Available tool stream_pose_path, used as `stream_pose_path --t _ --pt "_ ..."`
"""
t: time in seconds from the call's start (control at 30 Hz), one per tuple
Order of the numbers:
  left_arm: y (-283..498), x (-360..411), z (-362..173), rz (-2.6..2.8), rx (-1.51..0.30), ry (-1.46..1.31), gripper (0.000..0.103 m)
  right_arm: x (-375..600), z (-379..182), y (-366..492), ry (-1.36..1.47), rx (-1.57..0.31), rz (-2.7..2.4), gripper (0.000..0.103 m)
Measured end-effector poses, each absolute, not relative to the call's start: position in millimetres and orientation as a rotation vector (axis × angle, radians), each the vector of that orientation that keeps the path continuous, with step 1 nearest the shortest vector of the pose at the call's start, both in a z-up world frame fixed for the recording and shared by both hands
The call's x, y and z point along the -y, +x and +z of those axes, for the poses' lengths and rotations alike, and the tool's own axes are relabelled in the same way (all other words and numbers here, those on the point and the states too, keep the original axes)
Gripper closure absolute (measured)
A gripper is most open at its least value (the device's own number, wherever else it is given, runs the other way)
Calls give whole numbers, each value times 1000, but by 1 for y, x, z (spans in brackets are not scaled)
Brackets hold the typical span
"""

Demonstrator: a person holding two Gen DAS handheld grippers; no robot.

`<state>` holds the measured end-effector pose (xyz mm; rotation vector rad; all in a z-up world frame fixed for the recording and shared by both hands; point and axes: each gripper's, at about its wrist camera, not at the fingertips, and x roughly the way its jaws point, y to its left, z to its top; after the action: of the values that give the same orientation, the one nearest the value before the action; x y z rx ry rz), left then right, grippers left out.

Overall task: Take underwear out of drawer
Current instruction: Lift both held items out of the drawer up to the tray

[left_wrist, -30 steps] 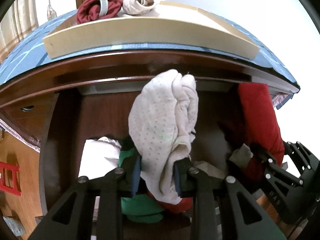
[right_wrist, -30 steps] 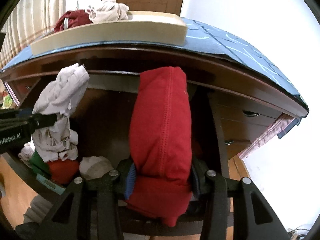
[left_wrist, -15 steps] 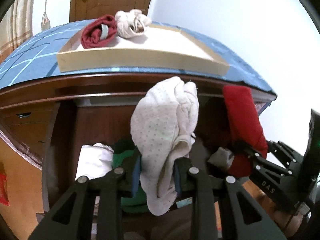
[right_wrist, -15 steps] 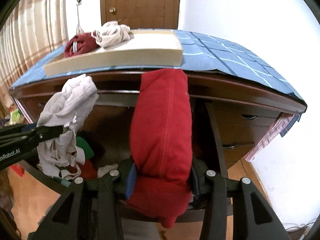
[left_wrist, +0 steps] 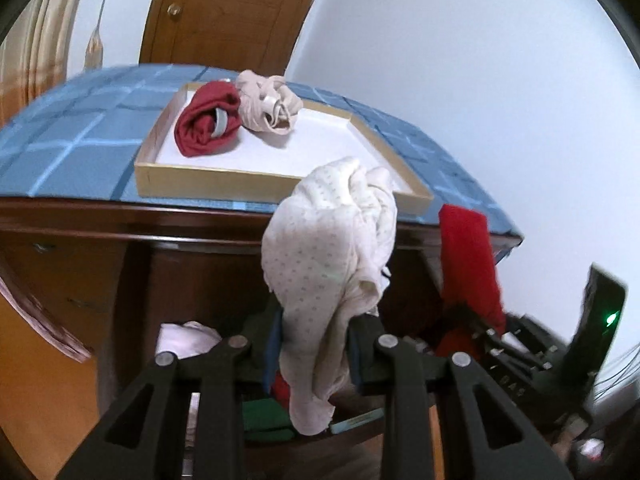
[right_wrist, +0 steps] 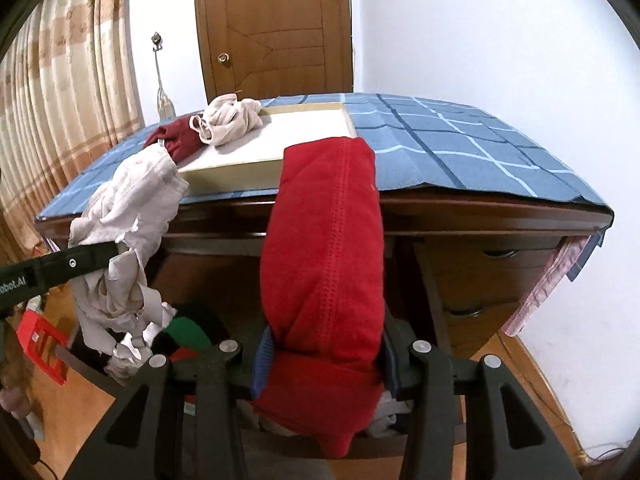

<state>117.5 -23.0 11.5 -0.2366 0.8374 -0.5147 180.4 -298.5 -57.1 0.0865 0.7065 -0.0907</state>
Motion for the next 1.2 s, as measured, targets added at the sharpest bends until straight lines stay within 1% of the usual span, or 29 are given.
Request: stream_pose_path --t 0.3,0.53,1.0,1.2 --pt "121 23 27 -512 -783 -234 77 302 -54 186 111 -699 -74 57" --pt "122 35 45 -500 -710 -173 77 305 -38 197 103 -663 -78 57" --pt "163 58 90 -483 -602 -143 77 311 11 240 58 -572 -73 57" --pt "189 72 100 -446 -574 -120 77 319 22 269 68 -562 -59 57"
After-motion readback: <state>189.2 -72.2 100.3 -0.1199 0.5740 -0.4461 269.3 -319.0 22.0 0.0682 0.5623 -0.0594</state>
